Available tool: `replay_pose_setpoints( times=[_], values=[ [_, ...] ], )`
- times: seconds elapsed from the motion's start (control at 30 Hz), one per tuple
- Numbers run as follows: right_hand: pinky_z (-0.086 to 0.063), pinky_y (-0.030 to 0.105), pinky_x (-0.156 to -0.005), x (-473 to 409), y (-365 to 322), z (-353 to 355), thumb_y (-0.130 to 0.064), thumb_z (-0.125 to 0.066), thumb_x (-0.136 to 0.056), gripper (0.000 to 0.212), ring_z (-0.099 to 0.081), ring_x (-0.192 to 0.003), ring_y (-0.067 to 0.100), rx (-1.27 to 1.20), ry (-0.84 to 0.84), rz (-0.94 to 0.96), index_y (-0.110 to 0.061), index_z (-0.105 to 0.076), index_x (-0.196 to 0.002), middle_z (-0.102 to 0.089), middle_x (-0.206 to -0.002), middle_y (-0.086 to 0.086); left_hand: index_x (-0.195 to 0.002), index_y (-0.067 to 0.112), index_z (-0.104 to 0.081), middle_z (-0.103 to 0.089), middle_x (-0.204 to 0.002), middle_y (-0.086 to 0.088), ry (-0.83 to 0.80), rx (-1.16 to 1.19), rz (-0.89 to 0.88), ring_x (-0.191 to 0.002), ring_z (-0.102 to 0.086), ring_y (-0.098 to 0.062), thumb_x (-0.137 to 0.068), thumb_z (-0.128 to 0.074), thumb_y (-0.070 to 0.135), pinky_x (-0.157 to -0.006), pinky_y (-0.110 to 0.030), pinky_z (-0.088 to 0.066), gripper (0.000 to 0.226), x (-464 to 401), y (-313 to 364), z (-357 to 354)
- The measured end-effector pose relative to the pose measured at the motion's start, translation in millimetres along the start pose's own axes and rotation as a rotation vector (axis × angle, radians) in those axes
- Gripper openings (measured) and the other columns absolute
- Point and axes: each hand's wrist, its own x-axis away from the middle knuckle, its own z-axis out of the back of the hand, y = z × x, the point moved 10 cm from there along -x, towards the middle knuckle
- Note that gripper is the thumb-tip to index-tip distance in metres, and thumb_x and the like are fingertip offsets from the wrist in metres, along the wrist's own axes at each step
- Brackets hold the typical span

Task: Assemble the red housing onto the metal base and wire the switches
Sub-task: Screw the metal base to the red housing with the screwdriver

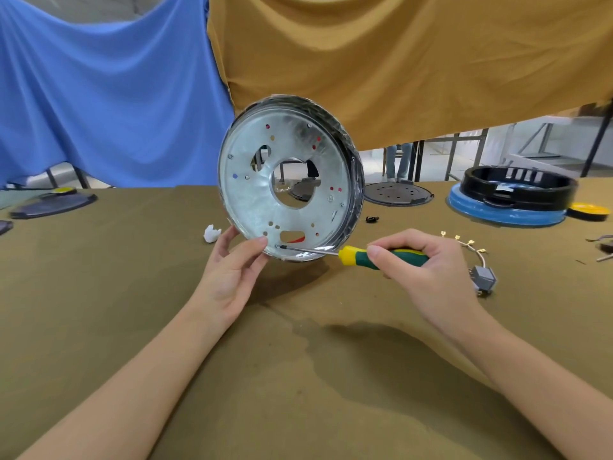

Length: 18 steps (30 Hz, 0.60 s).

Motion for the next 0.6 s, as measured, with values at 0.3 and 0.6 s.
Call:
replay_pose_setpoints(
  times=[0.3, 0.6],
  values=[
    [-0.051, 0.035, -0.067, 0.0, 1.2, -1.0, -0.018, -0.075, -0.084, 0.004, -0.063, -0.074, 0.020, 0.009, 0.000, 0.012, -0.021, -0.078, -0.084, -0.071, -0.074, -0.004, -0.151, 0.000, -0.033, -0.075, -0.107, -0.012, 0.003, 0.024, 0.014, -0.114, -0.068, -0.026, -0.074, -0.069, -0.006, -0.095, -0.036, -0.056, 0.085, 1.6, -1.2, -2.2],
    [-0.049, 0.028, -0.066, 0.1, 1.4, -1.5, -0.019, -0.075, -0.085, 0.005, -0.063, -0.073, 0.015, 0.020, 0.000, 0.036, -0.023, -0.078, -0.084, -0.071, -0.075, -0.006, -0.149, 0.000, -0.035, -0.075, -0.109, -0.011, 0.016, 0.020, 0.016, -0.113, -0.069, -0.025, -0.073, -0.071, -0.004, -0.098, -0.038, -0.054, 0.085, 2.1, -1.3, -0.4]
  ],
)
